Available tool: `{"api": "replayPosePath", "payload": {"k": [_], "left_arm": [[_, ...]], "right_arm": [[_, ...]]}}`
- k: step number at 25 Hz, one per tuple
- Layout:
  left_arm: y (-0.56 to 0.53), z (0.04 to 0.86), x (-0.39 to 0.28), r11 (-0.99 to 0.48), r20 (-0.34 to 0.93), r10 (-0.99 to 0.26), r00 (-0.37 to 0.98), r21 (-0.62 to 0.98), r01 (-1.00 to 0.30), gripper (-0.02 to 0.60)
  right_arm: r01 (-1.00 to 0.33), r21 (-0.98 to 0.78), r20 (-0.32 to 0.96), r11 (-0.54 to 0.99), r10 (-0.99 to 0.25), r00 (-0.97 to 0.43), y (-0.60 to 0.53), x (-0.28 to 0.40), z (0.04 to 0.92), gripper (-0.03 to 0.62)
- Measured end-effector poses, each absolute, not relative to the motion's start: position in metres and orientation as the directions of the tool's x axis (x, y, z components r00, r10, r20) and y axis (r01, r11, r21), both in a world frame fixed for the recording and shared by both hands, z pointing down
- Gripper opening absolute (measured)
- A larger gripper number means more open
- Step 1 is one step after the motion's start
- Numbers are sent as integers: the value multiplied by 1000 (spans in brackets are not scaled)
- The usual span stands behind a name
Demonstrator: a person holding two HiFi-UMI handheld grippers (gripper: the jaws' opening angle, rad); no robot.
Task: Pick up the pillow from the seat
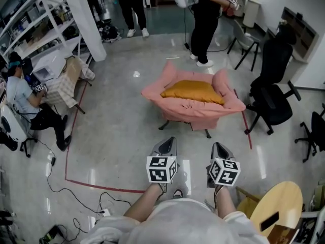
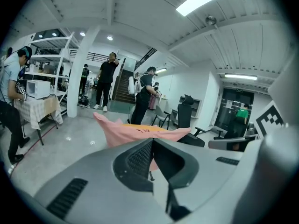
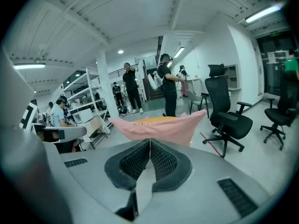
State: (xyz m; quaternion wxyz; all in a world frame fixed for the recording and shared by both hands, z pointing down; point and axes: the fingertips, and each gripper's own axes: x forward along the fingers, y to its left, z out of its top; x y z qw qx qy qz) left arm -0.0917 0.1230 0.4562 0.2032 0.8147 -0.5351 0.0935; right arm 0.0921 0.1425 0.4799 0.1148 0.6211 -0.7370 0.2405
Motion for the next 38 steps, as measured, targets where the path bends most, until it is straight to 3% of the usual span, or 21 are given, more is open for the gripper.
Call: {"api": "replayPosePath", "payload": {"k": [17, 29, 38], "left_arm": [[79, 464, -107, -259, 397, -861, 316, 192, -947, 8], [-51, 453, -99, -313, 328, -865, 379, 238, -919, 8], [-143, 467, -97, -341, 369, -831, 416, 252, -906, 8]], "right_arm": [[-957, -271, 492, 107, -839, -233, 101, 111, 506, 29], [-978, -203, 458, 52, -878, -142, -8, 132, 487, 29], [-980, -196, 487, 34, -864, -128, -93, 124, 491, 29]]}}
